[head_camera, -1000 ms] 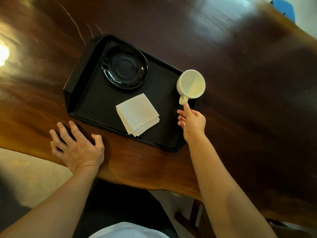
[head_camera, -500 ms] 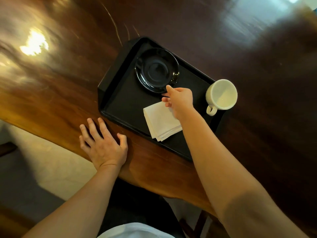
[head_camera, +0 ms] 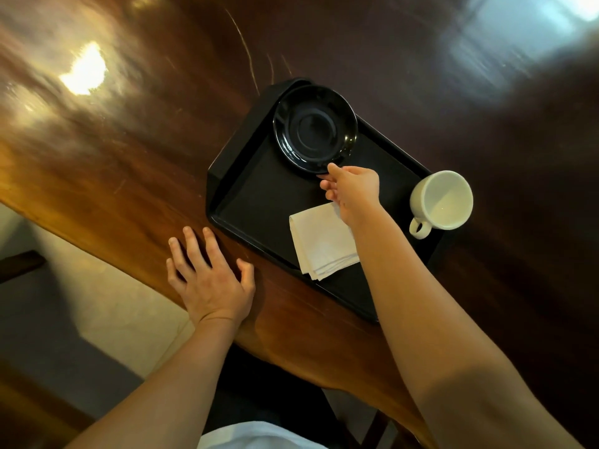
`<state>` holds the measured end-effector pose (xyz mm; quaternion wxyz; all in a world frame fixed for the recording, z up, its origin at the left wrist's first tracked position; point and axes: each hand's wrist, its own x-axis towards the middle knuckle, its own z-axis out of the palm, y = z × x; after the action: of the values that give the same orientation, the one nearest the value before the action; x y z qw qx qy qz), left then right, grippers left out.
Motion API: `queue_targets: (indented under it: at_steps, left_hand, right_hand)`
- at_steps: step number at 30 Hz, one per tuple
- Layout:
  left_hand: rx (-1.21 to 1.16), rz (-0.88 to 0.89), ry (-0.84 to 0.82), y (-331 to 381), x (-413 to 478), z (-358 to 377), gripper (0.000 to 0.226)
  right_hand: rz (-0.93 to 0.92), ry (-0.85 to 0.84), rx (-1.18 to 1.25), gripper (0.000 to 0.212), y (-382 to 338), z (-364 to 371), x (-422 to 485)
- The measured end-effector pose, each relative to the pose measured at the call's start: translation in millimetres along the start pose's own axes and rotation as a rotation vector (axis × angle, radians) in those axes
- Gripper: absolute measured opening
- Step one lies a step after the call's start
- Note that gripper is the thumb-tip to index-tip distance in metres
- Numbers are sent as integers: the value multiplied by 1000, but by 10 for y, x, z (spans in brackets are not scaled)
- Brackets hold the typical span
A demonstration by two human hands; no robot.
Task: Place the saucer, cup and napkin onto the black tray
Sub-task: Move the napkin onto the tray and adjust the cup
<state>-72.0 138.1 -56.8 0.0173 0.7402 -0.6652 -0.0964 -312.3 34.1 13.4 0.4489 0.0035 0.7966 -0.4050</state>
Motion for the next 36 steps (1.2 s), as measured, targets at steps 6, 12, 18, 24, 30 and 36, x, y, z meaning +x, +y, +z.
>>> queue_targets:
  at_steps: [6, 12, 18, 24, 30, 36]
  left_hand:
    - [-3, 16, 13, -43, -4, 50, 75]
    - [-9, 7, 20, -41, 2, 51, 75]
    - [-6, 10, 14, -38, 3, 53, 76]
    - [-2, 15, -9, -49, -7, 38, 76]
    - [-6, 24, -28, -41, -13, 6, 77]
    - [15, 30, -74, -11, 16, -45, 77]
  right_hand:
    - [-291, 71, -273, 36, 181, -342, -339]
    - [-549, 32, -924, 62, 983, -509, -901]
    - [-597, 57, -1077, 60, 1309, -343, -902]
    - [-608, 148, -1070, 59, 1230, -419, -728]
    - [-557, 188, -1041, 53, 970, -578, -440]
    - [-510, 153, -1053, 55, 897, -557, -467]
